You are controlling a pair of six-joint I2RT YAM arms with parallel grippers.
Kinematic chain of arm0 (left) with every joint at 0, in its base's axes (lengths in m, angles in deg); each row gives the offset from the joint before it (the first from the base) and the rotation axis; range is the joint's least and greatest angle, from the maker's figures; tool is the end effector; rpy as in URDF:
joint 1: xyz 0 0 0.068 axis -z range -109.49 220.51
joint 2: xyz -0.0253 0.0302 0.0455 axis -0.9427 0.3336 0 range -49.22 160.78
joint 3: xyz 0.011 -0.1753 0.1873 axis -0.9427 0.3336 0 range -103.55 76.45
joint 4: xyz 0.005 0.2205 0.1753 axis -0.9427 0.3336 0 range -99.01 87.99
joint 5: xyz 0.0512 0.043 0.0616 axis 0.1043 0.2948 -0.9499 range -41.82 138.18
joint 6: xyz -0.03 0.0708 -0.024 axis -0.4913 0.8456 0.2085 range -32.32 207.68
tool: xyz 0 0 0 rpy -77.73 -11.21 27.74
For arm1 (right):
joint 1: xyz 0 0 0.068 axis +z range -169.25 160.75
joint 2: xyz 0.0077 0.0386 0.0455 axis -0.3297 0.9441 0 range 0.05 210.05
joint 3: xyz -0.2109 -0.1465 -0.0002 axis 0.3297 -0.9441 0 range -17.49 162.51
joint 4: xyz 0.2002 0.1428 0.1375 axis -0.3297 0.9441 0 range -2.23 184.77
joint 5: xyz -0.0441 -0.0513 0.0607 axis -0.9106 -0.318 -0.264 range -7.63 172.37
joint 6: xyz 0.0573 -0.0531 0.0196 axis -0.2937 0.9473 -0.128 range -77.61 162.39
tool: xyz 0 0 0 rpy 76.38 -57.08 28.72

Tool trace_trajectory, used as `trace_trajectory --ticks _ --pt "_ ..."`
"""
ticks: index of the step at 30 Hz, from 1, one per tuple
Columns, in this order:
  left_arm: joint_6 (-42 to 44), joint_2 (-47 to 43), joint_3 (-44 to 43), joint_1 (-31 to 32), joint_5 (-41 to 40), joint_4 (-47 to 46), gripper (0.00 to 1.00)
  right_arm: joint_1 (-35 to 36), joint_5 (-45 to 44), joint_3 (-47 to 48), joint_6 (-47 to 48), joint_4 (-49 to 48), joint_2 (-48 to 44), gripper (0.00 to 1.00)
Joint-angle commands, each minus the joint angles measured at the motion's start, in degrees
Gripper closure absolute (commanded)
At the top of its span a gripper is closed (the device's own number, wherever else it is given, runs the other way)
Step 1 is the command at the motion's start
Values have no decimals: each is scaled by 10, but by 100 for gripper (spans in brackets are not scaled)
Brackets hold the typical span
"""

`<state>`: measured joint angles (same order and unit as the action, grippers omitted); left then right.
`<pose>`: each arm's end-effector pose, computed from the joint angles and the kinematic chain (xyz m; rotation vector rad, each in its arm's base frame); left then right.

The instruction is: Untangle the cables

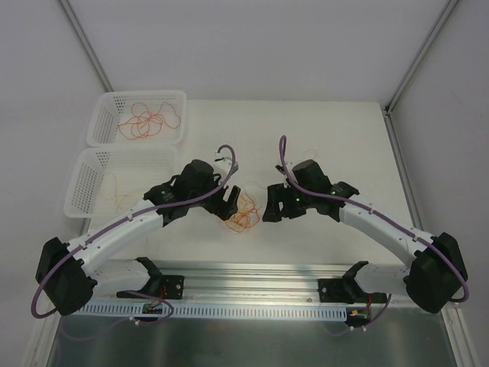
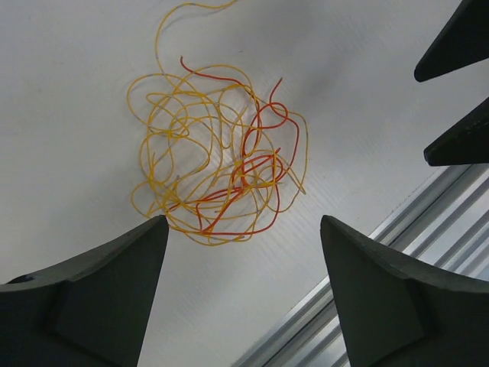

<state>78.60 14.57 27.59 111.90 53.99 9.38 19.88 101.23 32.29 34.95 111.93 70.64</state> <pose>0.2230 -0.2059 0.2460 0.6740 2.1092 -0.6105 0.2241 0.2114 0.2093 -0.8261 2.2963 0.7703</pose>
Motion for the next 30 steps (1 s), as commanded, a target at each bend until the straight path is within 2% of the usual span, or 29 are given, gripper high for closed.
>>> trace_trajectory --ticks 1,9,13,17,20,21,22,30 --pt "114 24 -2 4 -15 -2 22 10 10 -5 -14 -40 -1 25" --pt "187 97 -19 3 10 5 43 15 9 -24 -18 -44 -13 26" --pt "198 122 -24 3 16 9 49 15 9 -26 -17 -45 -13 27" --pt "197 143 -33 4 33 14 62 16 11 -24 -19 -53 -4 27" --pt "191 150 -38 4 45 14 80 16 12 -24 -20 -68 8 27" --pt "190 150 -39 4 48 13 93 16 14 -24 -25 -73 14 27" --pt "185 147 -40 3 51 14 99 16 15 -23 -28 -77 17 27" --pt "103 74 -59 4 111 15 100 23 44 -3 -62 -176 99 27"
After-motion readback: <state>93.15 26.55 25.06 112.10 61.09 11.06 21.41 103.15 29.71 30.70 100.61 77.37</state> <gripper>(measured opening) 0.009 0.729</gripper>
